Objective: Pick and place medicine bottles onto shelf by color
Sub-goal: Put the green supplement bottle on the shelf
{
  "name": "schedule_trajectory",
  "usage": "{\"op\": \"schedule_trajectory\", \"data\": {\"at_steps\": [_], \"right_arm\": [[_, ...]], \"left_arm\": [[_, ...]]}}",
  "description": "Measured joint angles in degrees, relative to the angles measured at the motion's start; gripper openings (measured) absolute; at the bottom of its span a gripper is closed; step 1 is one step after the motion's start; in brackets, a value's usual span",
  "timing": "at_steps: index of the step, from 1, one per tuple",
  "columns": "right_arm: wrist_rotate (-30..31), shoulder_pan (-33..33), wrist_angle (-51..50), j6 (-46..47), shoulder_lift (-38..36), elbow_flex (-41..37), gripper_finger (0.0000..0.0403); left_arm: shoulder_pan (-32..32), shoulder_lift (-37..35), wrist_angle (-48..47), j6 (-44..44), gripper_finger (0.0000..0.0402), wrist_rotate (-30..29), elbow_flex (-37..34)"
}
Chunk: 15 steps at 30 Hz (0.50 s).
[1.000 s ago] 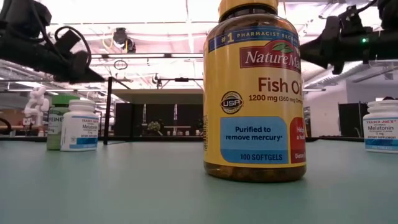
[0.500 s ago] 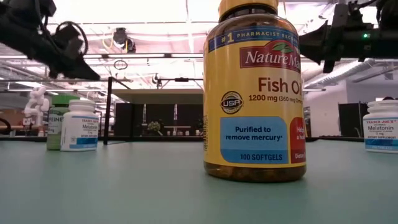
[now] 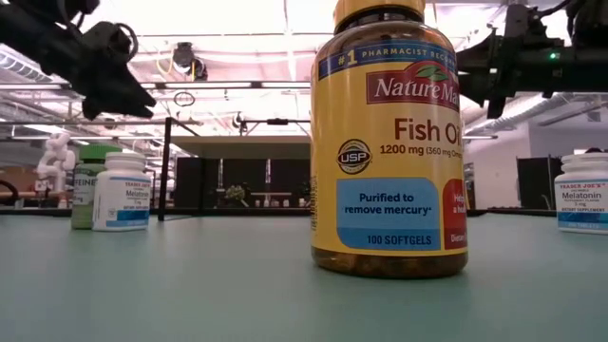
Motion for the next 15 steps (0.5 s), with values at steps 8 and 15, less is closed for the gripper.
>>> {"op": "schedule_trajectory", "data": {"at_steps": [8, 15], "right_arm": [[-0.04, 0.0, 0.31, 1.26, 0.41, 0.0, 0.0199], [-0.04, 0.0, 0.27, 0.09, 0.87, 0.01, 0.0199]], "left_arm": [[-7.23, 8.96, -12.11, -6.28, 0.0164, 6.07, 8.04], [-12.31, 14.61, -23.32, -10.94, 0.0165, 2.53, 14.9]]}}
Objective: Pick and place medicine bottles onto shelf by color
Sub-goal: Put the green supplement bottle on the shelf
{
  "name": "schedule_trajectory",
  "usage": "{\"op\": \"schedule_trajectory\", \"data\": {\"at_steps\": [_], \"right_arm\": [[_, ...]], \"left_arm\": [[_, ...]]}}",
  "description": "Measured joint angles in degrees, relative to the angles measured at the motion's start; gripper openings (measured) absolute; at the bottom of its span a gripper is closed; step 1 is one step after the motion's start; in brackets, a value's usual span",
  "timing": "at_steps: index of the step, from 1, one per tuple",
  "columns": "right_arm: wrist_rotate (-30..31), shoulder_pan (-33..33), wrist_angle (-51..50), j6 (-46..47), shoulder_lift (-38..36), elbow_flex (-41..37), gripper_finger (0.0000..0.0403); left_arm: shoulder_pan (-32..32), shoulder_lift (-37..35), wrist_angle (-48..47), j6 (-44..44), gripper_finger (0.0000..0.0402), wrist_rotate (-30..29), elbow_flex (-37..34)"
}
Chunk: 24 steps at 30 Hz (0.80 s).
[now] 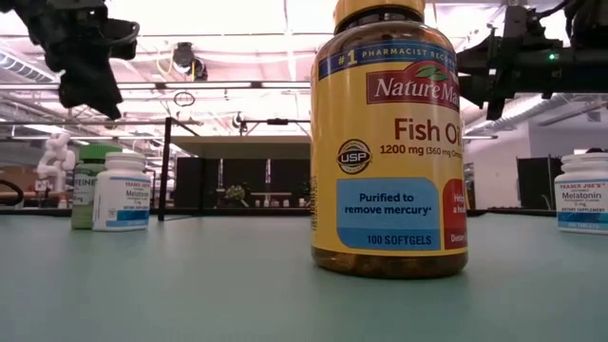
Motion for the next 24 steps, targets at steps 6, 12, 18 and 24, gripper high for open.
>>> {"op": "schedule_trajectory", "data": {"at_steps": [6, 12, 18, 24], "right_arm": [[-0.01, 0.0, -0.02, -1.31, 1.39, -0.01, 0.0199], [0.08, -0.19, 0.43, -2.07, 3.09, -0.01, 0.0199], [0.13, -0.55, 1.05, -3.76, 3.73, -0.01, 0.0199], [0.21, -0.55, 2.52, -6.39, 3.73, -0.01, 0.0199]], "left_arm": [[-3.56, 4.73, -0.59, 0.01, 0.0201, 1.47, 1.56], [-4.7, 9.94, -2.24, 1.36, 0.0226, 1.52, 1.56], [-4.7, 13.38, -3.18, 0.16, 0.0227, 1.67, 1.58], [-4.7, 15.06, -3.1, 2.37, 0.0228, 1.33, 1.6]]}}
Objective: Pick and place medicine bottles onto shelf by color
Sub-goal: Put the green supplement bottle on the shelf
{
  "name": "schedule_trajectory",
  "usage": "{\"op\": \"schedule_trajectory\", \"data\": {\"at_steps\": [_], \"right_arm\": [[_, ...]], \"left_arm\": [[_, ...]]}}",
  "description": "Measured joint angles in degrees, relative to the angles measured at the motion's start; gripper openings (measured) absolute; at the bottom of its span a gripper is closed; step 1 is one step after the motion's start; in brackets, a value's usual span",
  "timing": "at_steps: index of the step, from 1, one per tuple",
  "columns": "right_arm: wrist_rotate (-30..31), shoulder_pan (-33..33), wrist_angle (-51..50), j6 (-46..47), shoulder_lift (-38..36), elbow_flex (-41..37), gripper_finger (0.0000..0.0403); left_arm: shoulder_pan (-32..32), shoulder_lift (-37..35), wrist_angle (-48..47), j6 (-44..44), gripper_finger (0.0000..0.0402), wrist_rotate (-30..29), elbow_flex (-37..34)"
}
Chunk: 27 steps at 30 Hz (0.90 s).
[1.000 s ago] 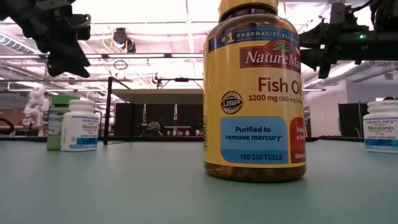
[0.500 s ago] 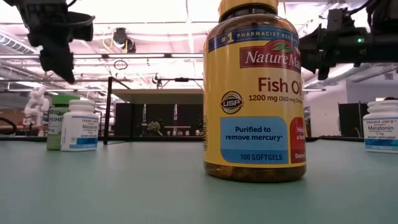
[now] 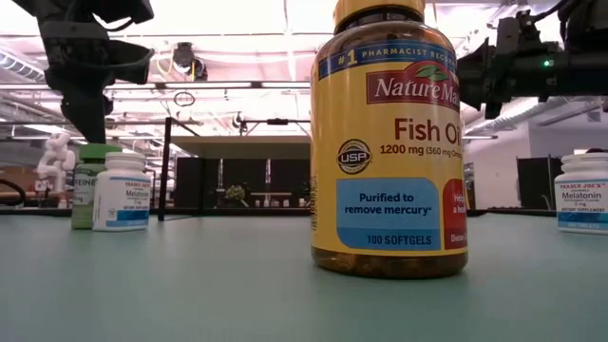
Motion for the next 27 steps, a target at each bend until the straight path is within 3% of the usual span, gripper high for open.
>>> {"op": "schedule_trajectory", "data": {"at_steps": [16, 23, 27], "right_arm": [[0.0, 0.0, -0.18, -0.99, 2.0, 0.0, 0.0199], [0.0, 0.0, 0.41, -0.35, 2.14, 0.0, 0.0199], [0.0, 0.0, 0.53, -0.35, 2.16, 0.0, 0.0199]], "left_arm": [[0.0, -0.14, 0.34, 8.72, 0.0228, -2.32, 0.02], [-0.09, 0.02, -3.54, 12.75, 0.0228, -8.74, 4.62], [-1.13, 0.02, -0.95, 14.84, 0.0228, -6.91, 5.3]]}}
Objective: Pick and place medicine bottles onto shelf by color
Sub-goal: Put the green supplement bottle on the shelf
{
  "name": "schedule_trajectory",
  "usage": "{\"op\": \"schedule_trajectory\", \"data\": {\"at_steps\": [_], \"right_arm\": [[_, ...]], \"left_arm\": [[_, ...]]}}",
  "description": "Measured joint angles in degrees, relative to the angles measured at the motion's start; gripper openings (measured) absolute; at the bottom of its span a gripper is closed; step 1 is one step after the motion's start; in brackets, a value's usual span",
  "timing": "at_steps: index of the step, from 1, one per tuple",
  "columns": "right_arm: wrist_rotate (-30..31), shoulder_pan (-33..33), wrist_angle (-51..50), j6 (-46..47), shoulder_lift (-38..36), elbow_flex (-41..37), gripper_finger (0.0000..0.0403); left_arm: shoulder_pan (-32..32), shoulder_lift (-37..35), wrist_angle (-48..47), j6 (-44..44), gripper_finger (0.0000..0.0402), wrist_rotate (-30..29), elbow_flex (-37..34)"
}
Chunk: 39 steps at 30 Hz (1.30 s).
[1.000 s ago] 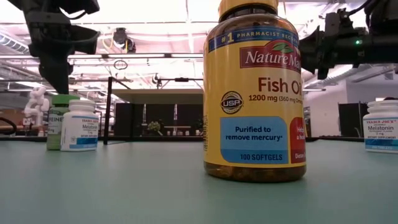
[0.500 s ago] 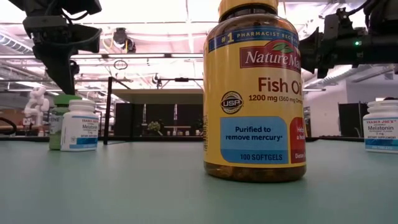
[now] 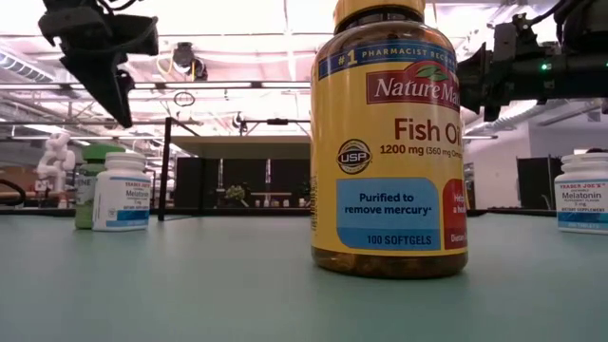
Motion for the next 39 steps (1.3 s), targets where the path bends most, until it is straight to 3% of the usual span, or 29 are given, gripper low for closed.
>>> {"op": "schedule_trajectory", "data": {"at_steps": [12, 20, 32, 35, 39], "right_arm": [[-1.4, 0.02, -0.32, 0.42, 2.13, 0.0, 0.0199], [-1.44, 0.02, -0.31, 0.24, 2.21, 0.0, 0.0199], [-1.49, 0.02, -0.31, 0.0, 2.21, 0.0, 0.0199], [-1.51, 0.02, -0.3, 0.0, 2.21, 0.0, 0.0199], [-1.52, 0.02, -0.3, 0.38, 2.21, 0.0, 0.0199]], "left_arm": [[-0.85, 0.23, 1.77, -0.13, 0.0228, -2.25, -1.54], [-4.28, 5.26, 1.77, -0.56, 0.0231, -4.07, -1.56], [-6.22, 11.34, -1.59, -0.84, 0.0317, -2.74, -1.58], [-5.95, 11.72, -2.04, -1.4, 0.0307, -3.3, -1.61], [-5.33, 11.72, -1.59, -2.07, 0.0266, -3.68, -1.61]]}}
